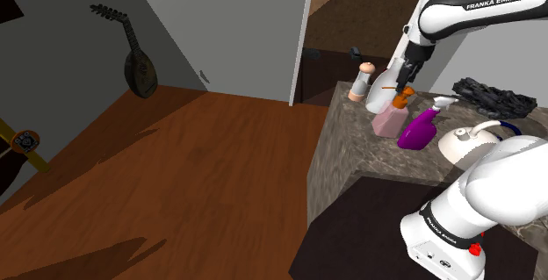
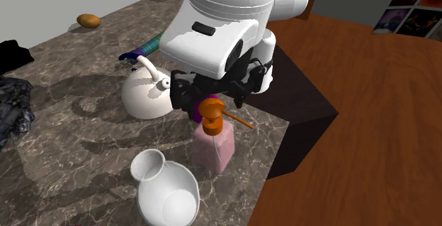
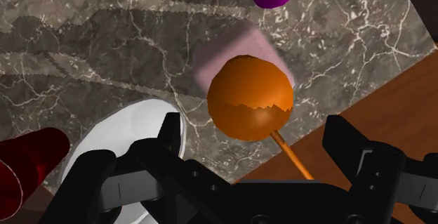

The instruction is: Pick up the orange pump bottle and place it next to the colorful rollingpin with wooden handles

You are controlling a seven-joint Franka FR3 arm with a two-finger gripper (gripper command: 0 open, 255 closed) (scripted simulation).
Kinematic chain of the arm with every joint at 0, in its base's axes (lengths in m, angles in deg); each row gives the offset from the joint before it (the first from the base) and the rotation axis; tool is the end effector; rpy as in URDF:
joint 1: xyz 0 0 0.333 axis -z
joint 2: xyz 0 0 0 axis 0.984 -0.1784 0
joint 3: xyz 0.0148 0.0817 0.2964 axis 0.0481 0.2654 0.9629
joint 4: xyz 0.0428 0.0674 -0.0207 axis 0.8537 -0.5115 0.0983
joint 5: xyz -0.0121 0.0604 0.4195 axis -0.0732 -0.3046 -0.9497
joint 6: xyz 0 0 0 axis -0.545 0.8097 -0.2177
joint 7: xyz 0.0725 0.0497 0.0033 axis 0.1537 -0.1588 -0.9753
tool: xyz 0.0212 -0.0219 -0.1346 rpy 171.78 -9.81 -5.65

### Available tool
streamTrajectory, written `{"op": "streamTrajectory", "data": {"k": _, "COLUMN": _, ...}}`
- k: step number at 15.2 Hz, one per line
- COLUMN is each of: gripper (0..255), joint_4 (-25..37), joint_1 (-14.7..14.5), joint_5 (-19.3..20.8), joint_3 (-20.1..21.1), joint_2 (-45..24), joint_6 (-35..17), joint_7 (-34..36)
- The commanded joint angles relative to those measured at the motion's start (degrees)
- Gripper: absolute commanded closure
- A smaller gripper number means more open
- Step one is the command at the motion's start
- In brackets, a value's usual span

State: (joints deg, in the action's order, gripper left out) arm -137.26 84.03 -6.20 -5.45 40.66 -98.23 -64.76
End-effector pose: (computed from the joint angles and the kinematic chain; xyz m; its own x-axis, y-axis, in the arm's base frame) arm 0.3709 -0.2519 0.3850 0.9931 0.0660 -0.0974 0.0738 -0.9942 0.0787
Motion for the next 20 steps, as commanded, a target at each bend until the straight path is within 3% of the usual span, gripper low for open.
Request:
{"op": "streamTrajectory", "data": {"k": 1, "gripper": 0, "joint_4": -1.16, "joint_1": 0.1, "joint_5": 0.26, "joint_3": -0.64, "joint_2": -0.86, "joint_6": -2.12, "joint_7": -0.17}}
{"op": "streamTrajectory", "data": {"k": 4, "gripper": 0, "joint_4": -3.02, "joint_1": 0.25, "joint_5": 0.63, "joint_3": -1.45, "joint_2": -2.03, "joint_6": -5.18, "joint_7": -0.18}}
{"op": "streamTrajectory", "data": {"k": 12, "gripper": 0, "joint_4": -3.02, "joint_1": 0.25, "joint_5": 0.63, "joint_3": -1.44, "joint_2": -2.03, "joint_6": -5.17, "joint_7": -0.19}}
{"op": "streamTrajectory", "data": {"k": 13, "gripper": 255, "joint_4": -3.02, "joint_1": 0.25, "joint_5": 0.63, "joint_3": -1.44, "joint_2": -2.03, "joint_6": -5.17, "joint_7": -0.19}}
{"op": "streamTrajectory", "data": {"k": 20, "gripper": 255, "joint_4": -3.01, "joint_1": 0.26, "joint_5": 0.63, "joint_3": -1.45, "joint_2": -2.04, "joint_6": -5.17, "joint_7": -0.2}}
